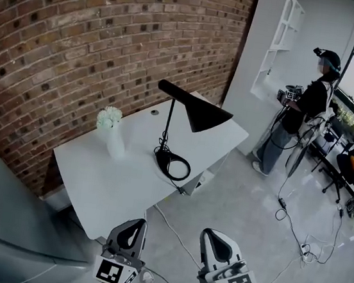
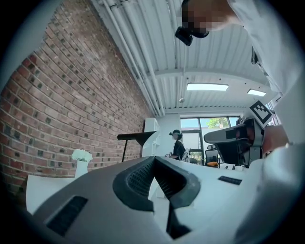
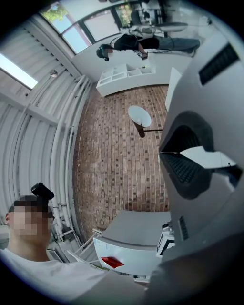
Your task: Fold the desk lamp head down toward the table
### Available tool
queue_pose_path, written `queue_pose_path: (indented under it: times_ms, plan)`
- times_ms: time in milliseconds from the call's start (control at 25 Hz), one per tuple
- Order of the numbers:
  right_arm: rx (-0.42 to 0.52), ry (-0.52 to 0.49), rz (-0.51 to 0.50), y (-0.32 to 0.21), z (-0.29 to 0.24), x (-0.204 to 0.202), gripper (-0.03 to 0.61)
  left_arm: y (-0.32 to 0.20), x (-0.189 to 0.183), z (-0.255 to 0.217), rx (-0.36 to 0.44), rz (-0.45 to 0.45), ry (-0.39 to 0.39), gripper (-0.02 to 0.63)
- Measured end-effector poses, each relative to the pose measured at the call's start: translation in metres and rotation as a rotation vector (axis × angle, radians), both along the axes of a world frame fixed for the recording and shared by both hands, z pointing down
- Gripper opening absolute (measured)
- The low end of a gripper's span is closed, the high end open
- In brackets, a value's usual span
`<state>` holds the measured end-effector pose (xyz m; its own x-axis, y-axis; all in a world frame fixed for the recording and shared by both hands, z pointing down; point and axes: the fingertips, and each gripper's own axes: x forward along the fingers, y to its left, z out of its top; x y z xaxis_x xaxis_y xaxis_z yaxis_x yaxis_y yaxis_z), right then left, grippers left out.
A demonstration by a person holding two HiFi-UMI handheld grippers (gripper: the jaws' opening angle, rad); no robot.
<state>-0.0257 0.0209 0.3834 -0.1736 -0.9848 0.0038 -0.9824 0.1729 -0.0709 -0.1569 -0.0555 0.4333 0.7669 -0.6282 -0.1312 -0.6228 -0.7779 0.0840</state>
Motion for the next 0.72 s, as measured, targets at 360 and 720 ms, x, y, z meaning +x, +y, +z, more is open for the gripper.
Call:
queue_pose_path:
  times_ms: [360,720]
  plan:
    - [0.002,-0.004,0.005,-0.032,0.001,0.007,0.018,-0.025,0.007,0.005,-0.006,0.008,-0.007,0.008]
    - [0.038,-0.018,-0.058,-0.069,-0.009,0.04,0.017,-0.049,0.038,0.003,-0.012,-0.044,-0.023,0.008]
